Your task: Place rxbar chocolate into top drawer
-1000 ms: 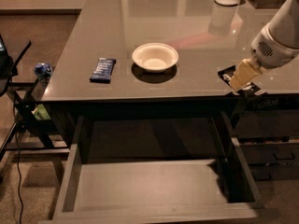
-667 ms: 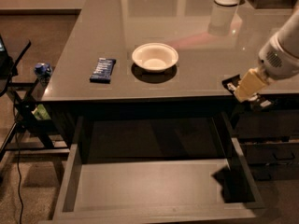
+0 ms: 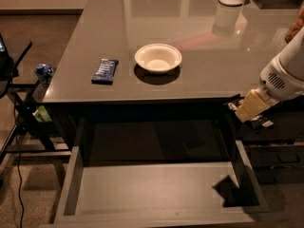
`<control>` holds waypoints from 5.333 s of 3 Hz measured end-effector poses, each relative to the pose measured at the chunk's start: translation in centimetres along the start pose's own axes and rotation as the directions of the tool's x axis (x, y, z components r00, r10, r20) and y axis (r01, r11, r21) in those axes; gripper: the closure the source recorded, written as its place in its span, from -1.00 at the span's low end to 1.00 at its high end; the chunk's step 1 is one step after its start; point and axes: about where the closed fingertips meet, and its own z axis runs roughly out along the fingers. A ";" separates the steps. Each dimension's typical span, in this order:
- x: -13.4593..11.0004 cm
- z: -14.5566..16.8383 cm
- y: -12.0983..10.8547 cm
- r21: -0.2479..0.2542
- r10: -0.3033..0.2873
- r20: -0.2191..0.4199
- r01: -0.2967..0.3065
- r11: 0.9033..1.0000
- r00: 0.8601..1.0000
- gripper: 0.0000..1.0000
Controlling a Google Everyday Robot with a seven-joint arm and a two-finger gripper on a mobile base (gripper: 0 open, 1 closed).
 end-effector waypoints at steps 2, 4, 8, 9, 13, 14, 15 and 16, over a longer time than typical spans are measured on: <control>2.8 4.1 7.3 -0.122 -0.042 -0.031 0.037 0.992 0.999 1.00; 3.7 6.2 11.0 -0.187 -0.070 -0.043 0.061 0.980 0.997 1.00; 3.2 17.0 16.0 -0.265 -0.111 -0.081 0.086 0.961 0.991 1.00; 3.1 18.1 16.6 -0.263 -0.102 -0.081 0.077 0.962 0.992 1.00; 2.1 22.1 16.6 -0.256 -0.048 -0.030 0.039 0.966 0.998 1.00; 2.2 23.7 16.7 -0.267 -0.046 -0.030 0.037 0.963 0.998 1.00; 2.2 25.0 16.7 -0.279 -0.048 -0.034 0.037 0.960 0.998 1.00; 2.5 25.9 17.0 -0.311 -0.052 -0.051 0.034 0.950 0.997 1.00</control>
Offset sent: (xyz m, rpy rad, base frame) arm -0.0888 0.0967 -0.0788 0.1354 0.1417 0.1235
